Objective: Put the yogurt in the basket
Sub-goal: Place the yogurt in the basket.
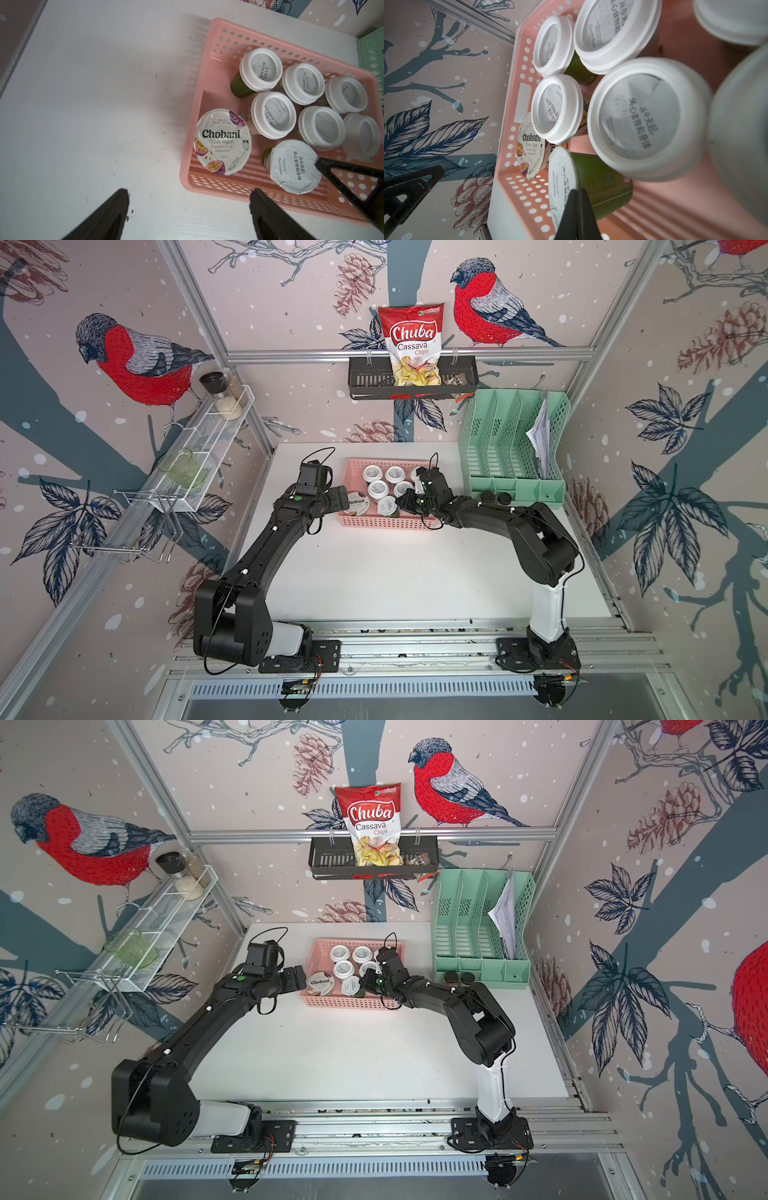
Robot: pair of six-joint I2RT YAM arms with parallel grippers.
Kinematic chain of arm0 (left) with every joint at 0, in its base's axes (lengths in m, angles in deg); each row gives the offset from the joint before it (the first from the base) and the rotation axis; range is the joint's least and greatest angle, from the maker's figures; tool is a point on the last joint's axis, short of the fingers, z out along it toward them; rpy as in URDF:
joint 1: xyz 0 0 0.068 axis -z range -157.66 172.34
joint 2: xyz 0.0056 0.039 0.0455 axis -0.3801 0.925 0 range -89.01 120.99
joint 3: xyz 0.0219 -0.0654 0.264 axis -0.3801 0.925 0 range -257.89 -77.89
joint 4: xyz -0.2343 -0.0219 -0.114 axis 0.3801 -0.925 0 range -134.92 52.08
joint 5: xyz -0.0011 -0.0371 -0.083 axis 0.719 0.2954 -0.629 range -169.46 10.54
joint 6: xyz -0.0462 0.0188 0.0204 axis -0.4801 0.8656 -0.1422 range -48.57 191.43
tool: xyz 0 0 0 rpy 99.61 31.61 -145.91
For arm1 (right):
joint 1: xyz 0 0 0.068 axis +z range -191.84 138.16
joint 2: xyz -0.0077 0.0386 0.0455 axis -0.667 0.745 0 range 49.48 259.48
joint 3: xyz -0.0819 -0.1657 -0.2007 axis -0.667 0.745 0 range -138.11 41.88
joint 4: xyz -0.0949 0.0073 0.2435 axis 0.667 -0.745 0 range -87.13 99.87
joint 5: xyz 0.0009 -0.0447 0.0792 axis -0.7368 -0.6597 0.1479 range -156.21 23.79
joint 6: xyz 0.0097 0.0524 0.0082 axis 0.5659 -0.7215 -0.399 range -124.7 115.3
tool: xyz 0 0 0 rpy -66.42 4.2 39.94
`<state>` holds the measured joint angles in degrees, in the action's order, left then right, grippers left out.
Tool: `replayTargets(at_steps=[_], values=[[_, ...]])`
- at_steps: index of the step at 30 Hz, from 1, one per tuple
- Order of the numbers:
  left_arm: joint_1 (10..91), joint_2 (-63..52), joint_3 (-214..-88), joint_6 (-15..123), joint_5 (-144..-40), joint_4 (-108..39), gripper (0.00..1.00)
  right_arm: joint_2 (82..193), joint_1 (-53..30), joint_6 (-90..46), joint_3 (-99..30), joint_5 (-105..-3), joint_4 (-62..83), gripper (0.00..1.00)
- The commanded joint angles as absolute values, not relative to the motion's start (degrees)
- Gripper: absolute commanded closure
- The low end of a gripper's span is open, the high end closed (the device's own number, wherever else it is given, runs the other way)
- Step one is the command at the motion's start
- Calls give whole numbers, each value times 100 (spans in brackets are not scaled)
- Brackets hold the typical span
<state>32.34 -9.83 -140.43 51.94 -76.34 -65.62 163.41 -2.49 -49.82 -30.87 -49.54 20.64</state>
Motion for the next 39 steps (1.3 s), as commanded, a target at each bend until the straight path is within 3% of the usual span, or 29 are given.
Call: replayTargets(at_steps=[1, 11, 20, 30, 39], values=[[3210, -980, -14064, 5254, -7629, -6565, 6, 16365, -240, -4857, -3137, -5064, 1929, 100], [3188, -967, -14076, 5255, -7629, -6569, 6, 16390, -260, -4794, -3160, -5100, 1822, 100], [3173, -964, -14073, 5260, -7638, -6560, 6, 16363, -274, -4742, -3169, -5148, 1724, 79], [3174, -972, -14065, 5254, -7652, -6551, 6, 16190, -274, -4674, -3151, -5225, 1629, 77], [3173, -1012, -14057, 5236, -7681, -6526, 6, 15861, -265, -4549, -3150, -5430, 1428, 66]])
